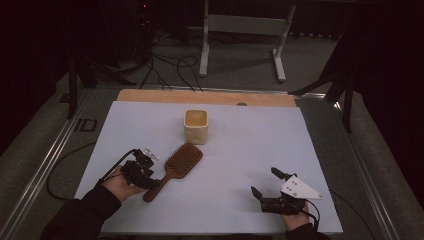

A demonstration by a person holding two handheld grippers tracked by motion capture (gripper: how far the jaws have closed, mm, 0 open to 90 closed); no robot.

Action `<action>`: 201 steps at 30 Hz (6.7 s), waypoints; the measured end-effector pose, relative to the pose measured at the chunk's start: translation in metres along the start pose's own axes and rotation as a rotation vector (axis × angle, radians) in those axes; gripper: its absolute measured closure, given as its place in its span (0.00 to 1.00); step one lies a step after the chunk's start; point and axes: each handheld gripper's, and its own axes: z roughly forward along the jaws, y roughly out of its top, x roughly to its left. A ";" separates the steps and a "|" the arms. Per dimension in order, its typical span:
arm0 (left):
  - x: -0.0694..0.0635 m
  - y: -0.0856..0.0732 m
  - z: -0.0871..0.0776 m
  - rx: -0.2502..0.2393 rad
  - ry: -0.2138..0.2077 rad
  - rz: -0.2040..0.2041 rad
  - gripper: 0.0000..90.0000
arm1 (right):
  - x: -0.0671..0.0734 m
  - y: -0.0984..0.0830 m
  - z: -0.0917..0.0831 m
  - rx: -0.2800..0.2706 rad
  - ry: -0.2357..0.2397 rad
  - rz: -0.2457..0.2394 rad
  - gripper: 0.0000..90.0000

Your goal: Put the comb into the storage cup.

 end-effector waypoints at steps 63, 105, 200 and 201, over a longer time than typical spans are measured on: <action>-0.007 0.034 0.046 0.130 0.078 -0.086 0.61 | 0.000 0.000 0.000 0.000 0.000 -0.009 0.10; -0.014 0.021 0.024 -0.043 0.044 0.079 0.82 | -0.001 0.000 0.001 0.002 -0.002 -0.003 0.10; -0.023 -0.011 0.001 -0.688 -0.097 0.136 0.82 | 0.016 0.135 0.035 -0.132 0.166 0.139 0.09; -0.023 -0.011 0.001 -0.690 -0.097 0.140 0.82 | 0.016 0.137 0.038 -0.130 0.164 0.155 0.09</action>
